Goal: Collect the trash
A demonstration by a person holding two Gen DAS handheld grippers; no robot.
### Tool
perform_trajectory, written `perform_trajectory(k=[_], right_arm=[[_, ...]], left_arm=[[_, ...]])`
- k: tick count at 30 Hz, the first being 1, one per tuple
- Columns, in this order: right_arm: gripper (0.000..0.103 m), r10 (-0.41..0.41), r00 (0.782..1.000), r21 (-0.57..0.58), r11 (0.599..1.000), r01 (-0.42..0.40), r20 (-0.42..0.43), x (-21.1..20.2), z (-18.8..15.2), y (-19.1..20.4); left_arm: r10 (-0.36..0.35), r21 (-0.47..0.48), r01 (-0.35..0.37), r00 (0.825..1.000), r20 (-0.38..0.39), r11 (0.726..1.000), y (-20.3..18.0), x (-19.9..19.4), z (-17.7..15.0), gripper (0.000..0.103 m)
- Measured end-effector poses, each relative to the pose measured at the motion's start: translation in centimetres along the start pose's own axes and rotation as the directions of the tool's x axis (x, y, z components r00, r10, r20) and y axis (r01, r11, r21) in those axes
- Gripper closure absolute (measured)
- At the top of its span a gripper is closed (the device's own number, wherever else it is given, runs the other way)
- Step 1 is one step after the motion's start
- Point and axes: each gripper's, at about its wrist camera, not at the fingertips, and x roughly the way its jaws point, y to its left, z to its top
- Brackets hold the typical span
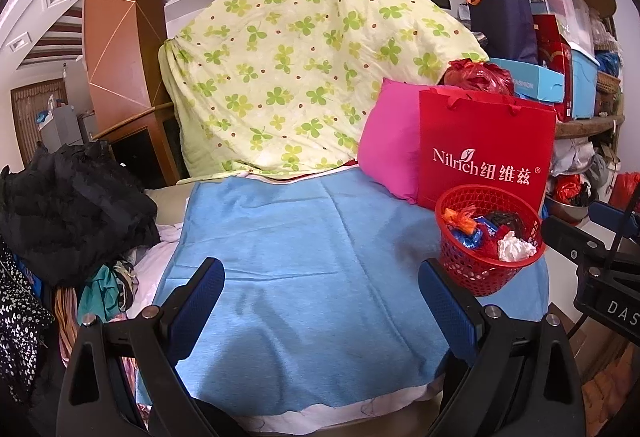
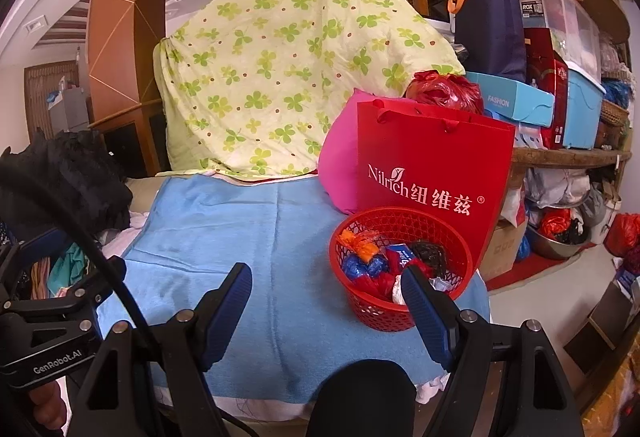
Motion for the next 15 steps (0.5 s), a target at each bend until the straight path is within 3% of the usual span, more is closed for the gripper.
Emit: perform_trajectory(k=[15], right_arm=[[0.023,-0.032,0.999,-0.016,0.999,0.032,0.011,0.1,0.5,2.0]], left_arm=[[0.012,-0.034,-0.012,1.0,0.002,0.999,2.1,0.5,-0.8,0.006]])
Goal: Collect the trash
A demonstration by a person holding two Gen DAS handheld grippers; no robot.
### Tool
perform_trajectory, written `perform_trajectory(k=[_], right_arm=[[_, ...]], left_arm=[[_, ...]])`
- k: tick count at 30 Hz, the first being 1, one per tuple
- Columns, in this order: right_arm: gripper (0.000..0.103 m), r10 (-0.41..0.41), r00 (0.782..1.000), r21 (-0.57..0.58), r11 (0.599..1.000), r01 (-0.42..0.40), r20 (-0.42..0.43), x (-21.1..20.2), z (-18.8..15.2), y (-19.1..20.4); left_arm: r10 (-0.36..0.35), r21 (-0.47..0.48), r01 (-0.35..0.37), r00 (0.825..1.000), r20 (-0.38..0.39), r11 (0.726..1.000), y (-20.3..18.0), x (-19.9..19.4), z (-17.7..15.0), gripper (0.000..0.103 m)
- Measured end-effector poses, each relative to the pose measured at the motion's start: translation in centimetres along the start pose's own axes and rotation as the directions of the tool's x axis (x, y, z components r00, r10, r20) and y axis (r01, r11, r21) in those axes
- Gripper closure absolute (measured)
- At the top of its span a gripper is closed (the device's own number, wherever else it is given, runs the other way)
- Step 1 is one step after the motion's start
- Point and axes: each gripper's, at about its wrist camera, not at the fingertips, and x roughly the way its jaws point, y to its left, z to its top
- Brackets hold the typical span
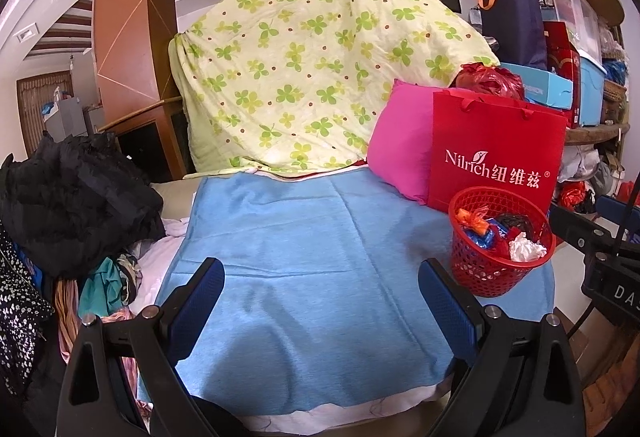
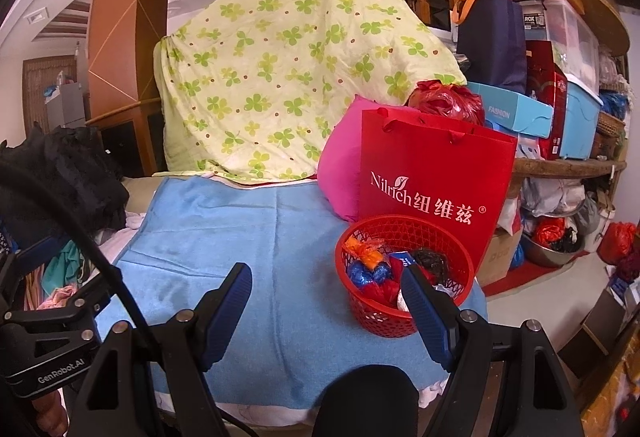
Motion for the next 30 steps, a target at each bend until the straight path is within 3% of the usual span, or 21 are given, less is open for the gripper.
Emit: perform_trajectory(k=[9,22,26,30], right_arm=[[0.023,0.003,0.999,0.0,1.0,-0.003,-0.054,2.3,-0.4,0.3],[0.023,0.0,0.998,0.034,0.999,0.002,-0.061,4.6,-0.3,-1.3],[0.023,-0.017,0.999,0.041,0.999,0.019,-0.051,5.2,-0.3,-2.0],[0.023,-0.013,0.999,0.024,1.0,0.014,-0.031,5.8,-0.2,-1.9]], left_arm=[[0.016,-0.003,-0.016,1.0,-0.01,1.0,0.2,1.4,-0.1,0.006],[0.011,0.025,-0.01,0.999,-0.032,1.0,-1.2,3.7,0.7,0.006],[-0.009,0.029,0.01,1.0,-0.009,1.0,-1.8,4.4,1.1,0.006],[-0.095,-0.039,0.093,0.995,-0.034,0.995,0.2,7.3,1.5,0.006]])
